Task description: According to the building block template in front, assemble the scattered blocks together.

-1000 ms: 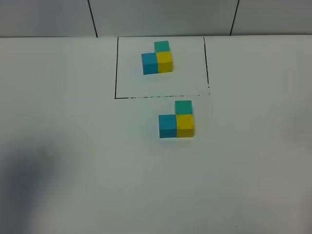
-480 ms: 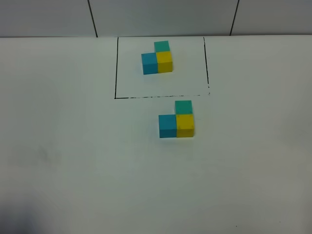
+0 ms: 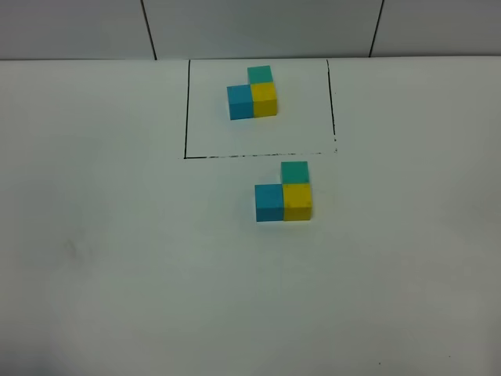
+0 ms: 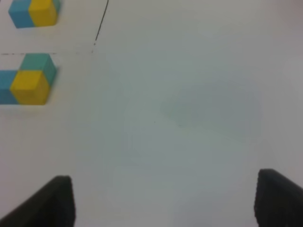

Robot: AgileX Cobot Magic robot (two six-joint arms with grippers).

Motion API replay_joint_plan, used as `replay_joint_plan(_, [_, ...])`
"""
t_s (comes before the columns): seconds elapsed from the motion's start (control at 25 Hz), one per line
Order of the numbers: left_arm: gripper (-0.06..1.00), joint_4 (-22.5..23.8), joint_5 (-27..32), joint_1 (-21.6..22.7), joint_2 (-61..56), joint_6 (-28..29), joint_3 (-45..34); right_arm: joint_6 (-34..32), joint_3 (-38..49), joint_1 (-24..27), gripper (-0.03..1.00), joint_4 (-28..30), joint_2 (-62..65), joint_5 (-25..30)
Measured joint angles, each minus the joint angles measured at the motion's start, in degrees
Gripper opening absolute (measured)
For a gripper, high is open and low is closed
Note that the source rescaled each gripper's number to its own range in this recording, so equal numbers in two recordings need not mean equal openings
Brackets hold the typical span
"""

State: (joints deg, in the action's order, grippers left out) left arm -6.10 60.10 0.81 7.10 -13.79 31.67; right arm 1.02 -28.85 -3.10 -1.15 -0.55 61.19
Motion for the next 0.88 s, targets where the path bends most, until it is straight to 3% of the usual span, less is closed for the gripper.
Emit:
replay_joint_plan(0.32, [0.87,-2.3,1.1,-0.6,-6.9,-2.6,-2.6,0.0,0.0,0.0,0.58,0.0,0.0,0.0])
replay_joint_plan(0.88, [0.86,-2.8,1.1,-0.6,-7.4,-0.2,-2.6,0.0,0.0,0.0,0.58,0.0,0.0,0.0])
